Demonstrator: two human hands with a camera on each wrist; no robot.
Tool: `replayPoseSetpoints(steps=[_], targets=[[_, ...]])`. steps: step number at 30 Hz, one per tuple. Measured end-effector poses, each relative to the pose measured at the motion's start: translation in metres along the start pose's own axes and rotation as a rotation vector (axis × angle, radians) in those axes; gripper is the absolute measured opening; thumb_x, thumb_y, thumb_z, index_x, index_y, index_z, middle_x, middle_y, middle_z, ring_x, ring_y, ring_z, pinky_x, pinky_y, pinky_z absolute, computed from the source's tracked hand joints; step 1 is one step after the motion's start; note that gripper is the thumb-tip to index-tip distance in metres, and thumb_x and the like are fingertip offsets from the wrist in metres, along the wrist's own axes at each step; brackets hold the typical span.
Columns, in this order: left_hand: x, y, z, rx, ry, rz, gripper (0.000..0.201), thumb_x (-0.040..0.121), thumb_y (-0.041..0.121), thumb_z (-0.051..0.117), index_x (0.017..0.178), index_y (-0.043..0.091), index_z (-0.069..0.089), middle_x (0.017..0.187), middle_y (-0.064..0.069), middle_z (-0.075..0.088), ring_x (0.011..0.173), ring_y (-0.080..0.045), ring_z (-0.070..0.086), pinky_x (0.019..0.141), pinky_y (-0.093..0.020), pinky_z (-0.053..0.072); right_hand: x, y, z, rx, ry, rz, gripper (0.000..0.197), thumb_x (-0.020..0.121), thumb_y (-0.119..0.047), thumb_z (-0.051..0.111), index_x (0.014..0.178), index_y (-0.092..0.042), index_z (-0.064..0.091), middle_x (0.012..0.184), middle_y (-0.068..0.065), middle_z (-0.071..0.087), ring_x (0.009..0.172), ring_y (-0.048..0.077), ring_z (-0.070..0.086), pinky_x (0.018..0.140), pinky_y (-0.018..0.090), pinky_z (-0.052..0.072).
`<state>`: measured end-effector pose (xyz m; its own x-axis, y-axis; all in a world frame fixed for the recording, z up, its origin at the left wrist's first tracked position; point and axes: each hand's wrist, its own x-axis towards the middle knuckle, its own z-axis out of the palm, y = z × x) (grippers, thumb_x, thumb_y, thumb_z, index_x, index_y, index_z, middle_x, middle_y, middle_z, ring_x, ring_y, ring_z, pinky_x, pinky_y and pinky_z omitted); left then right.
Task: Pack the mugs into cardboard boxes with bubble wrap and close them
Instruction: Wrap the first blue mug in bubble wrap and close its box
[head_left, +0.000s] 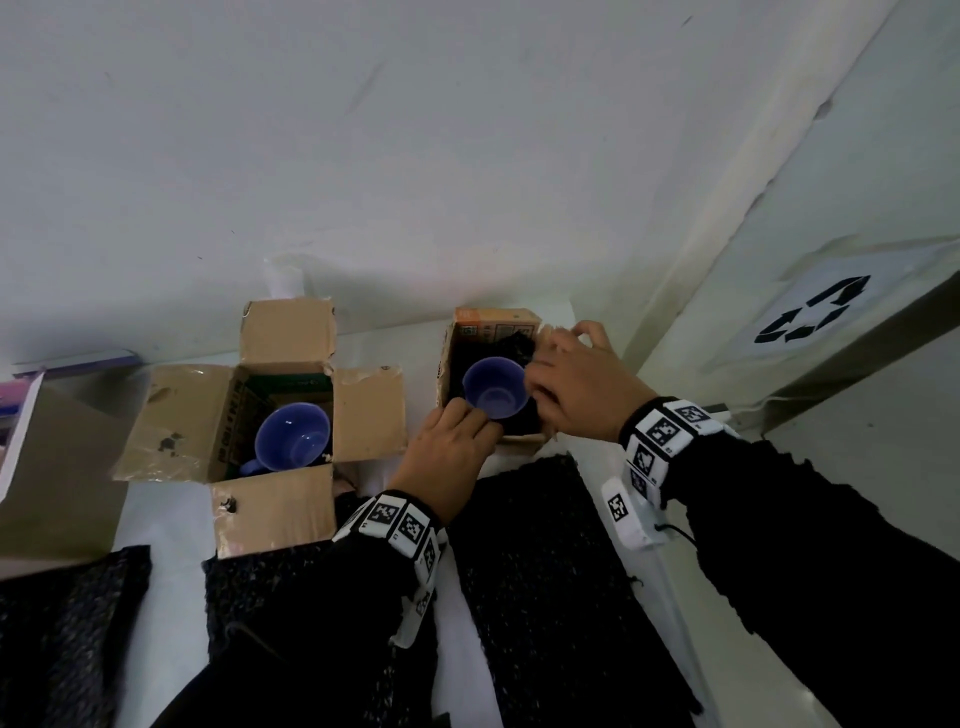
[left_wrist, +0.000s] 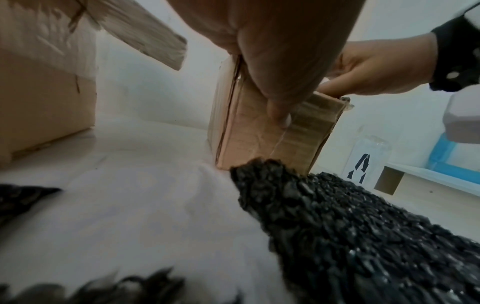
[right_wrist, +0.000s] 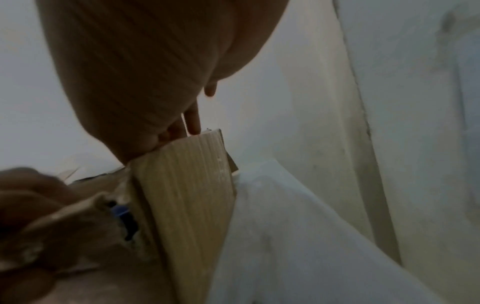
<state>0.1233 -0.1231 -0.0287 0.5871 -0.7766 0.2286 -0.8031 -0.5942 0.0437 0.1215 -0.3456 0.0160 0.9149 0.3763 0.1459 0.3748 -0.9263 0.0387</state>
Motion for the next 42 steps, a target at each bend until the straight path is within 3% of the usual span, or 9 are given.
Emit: replayPoseSetpoints(steps=[9,13,17,22,24,29,36,39,42], targets=[[0.005,0.009,-0.008,-0.020,-0.086,-0.095,0.058,0.058,0.003,0.070,0.112,0.022,0.062,0.092,0.002,0.070,0.088,-0.025,0.055,0.072,-0.035,0.042,0.014,0.004,0.008,-0.020,-0.169,0.149,0.027,0.085,-0.037,0.034,0.096,-0.027,0.056,0.113,-0.001,0.060,0.129,0.026,0.036,0.106,0.053,0.009],[0.004,0.016,-0.016,-0.043,-0.125,-0.109,0.056,0.062,0.008,0.075,0.115,0.021,0.060,0.097,0.000,0.066,0.086,-0.025,0.059,0.075,-0.034,0.043,-0.007,-0.007,-0.001,0.077,0.035,0.203,0.016,0.085,-0.033,0.050,0.098,-0.027,0.058,0.111,-0.006,0.060,0.114,0.022,0.046,0.096,0.044,0.026],[-0.009,0.021,-0.025,-0.066,-0.098,-0.109,0.060,0.070,0.015,0.074,0.126,0.021,0.052,0.140,-0.012,0.044,0.111,-0.033,0.055,0.089,-0.042,0.046,-0.046,-0.011,-0.011,0.301,0.130,0.271,0.021,0.082,-0.026,0.061,0.102,-0.020,0.056,0.099,0.000,0.057,0.092,0.023,0.051,0.076,0.039,0.042],[-0.030,0.027,-0.046,-0.132,-0.045,-0.056,0.043,0.074,0.015,0.069,0.117,0.017,0.060,0.133,-0.010,0.050,0.112,-0.033,0.053,0.086,-0.042,0.046,-0.109,-0.044,-0.011,0.499,-0.096,0.451,0.016,0.082,-0.032,0.066,0.090,-0.024,0.055,0.081,-0.008,0.057,0.076,0.015,0.054,0.068,0.032,0.044],[-0.038,0.033,-0.047,-0.153,-0.241,0.022,0.033,0.085,0.024,0.060,0.118,0.019,0.062,0.132,-0.002,0.053,0.115,-0.026,0.053,0.089,-0.039,0.044,-0.132,-0.064,-0.006,0.476,-0.253,0.540,0.024,0.080,-0.044,0.067,0.089,-0.026,0.054,0.083,-0.007,0.059,0.078,0.017,0.059,0.072,0.035,0.049],[-0.066,0.054,-0.033,-0.089,-0.825,0.039,0.064,0.092,0.047,0.052,0.147,0.019,0.033,0.158,-0.002,0.018,0.138,-0.026,0.030,0.109,-0.044,0.034,-0.171,-0.105,0.010,0.448,-0.444,0.819,0.069,0.069,-0.052,0.076,0.116,-0.022,0.036,0.106,0.005,0.048,0.090,0.031,0.060,0.077,0.039,0.051],[-0.076,0.061,-0.030,-0.082,-0.831,0.029,0.074,0.091,0.051,0.053,0.150,0.017,0.024,0.160,-0.006,0.008,0.142,-0.031,0.021,0.111,-0.047,0.031,-0.180,-0.129,0.010,0.263,-0.251,0.878,0.024,0.087,-0.028,0.064,0.107,-0.016,0.060,0.108,0.007,0.056,0.094,0.029,0.061,0.071,0.033,0.047],[-0.083,0.062,-0.026,-0.093,-0.801,0.023,0.075,0.090,0.050,0.055,0.150,0.018,0.024,0.160,-0.006,0.008,0.142,-0.030,0.021,0.111,-0.047,0.032,-0.181,-0.134,0.006,0.171,-0.171,0.831,0.031,0.087,-0.038,0.063,0.112,-0.022,0.057,0.113,0.003,0.056,0.102,0.025,0.054,0.073,0.033,0.043],[-0.088,0.061,-0.021,-0.123,-0.797,0.016,0.078,0.089,0.048,0.058,0.151,0.018,0.021,0.160,-0.005,0.005,0.144,-0.028,0.016,0.112,-0.047,0.031,-0.178,-0.140,0.009,0.020,-0.359,0.808,0.051,0.080,-0.062,0.059,0.115,-0.025,0.060,0.114,0.000,0.060,0.112,0.024,0.047,0.086,0.039,0.035]])
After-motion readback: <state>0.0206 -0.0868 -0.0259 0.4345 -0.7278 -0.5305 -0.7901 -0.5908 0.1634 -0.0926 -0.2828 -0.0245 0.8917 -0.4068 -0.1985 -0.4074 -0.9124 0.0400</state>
